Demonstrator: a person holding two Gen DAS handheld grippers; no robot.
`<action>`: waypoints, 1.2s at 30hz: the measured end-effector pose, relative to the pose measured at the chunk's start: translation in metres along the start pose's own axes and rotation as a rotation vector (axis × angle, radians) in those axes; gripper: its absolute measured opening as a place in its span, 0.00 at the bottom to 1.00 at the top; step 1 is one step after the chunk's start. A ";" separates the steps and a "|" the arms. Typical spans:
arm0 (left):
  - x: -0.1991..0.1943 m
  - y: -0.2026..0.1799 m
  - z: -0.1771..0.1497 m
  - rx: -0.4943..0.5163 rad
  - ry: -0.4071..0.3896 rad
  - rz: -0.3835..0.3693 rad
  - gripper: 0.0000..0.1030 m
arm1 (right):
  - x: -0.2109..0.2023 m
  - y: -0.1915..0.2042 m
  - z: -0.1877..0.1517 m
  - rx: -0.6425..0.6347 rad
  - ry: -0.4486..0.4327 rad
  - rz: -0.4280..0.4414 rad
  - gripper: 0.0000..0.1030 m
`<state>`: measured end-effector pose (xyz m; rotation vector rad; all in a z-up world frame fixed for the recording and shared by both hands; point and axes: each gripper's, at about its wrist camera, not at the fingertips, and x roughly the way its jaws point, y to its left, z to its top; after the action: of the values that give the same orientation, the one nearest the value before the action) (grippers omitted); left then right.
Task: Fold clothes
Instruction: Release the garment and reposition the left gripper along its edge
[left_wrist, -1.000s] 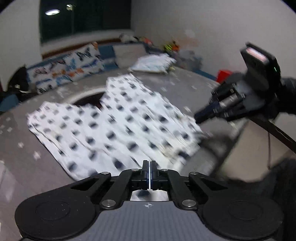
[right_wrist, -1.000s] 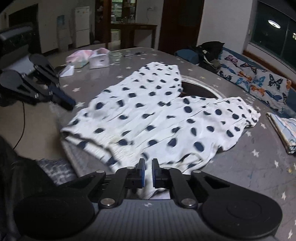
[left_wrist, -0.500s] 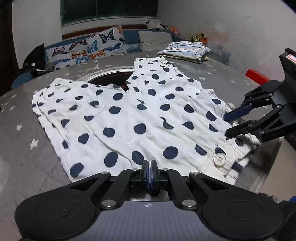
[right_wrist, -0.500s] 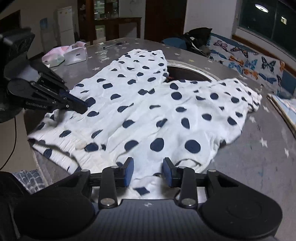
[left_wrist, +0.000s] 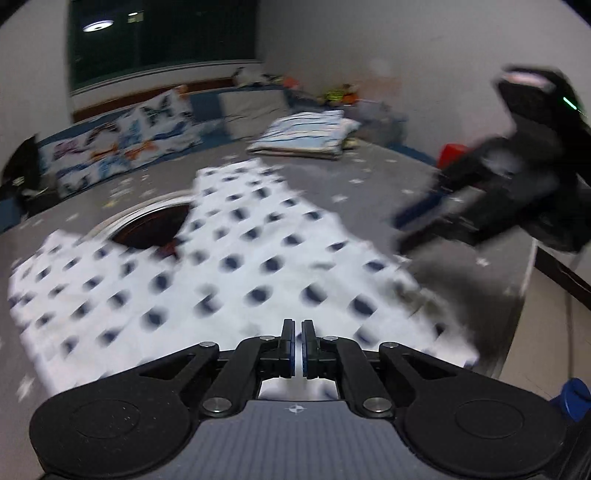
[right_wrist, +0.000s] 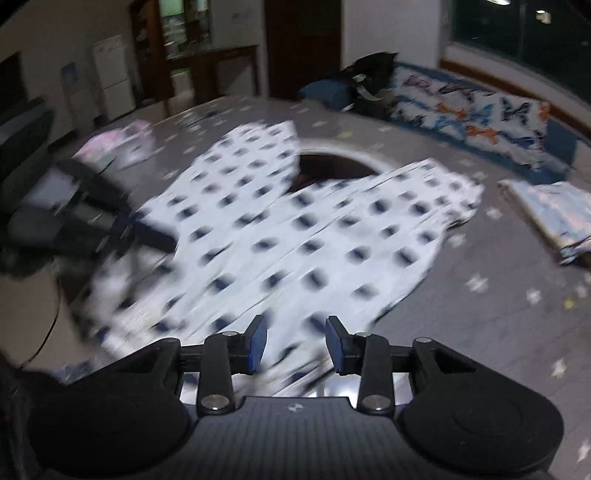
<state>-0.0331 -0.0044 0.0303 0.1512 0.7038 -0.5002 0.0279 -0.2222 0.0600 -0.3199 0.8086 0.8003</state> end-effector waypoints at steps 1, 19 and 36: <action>0.008 -0.005 0.006 0.013 -0.004 -0.018 0.04 | 0.003 -0.009 0.006 0.013 -0.007 -0.016 0.34; 0.086 -0.037 0.018 0.044 0.059 -0.250 0.04 | 0.141 -0.127 0.093 0.131 0.010 -0.115 0.33; 0.088 -0.025 0.017 -0.020 0.064 -0.325 0.03 | 0.197 -0.183 0.138 0.155 0.001 -0.146 0.34</action>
<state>0.0225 -0.0652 -0.0137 0.0332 0.8001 -0.8013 0.3188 -0.1703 -0.0022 -0.2385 0.8334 0.5970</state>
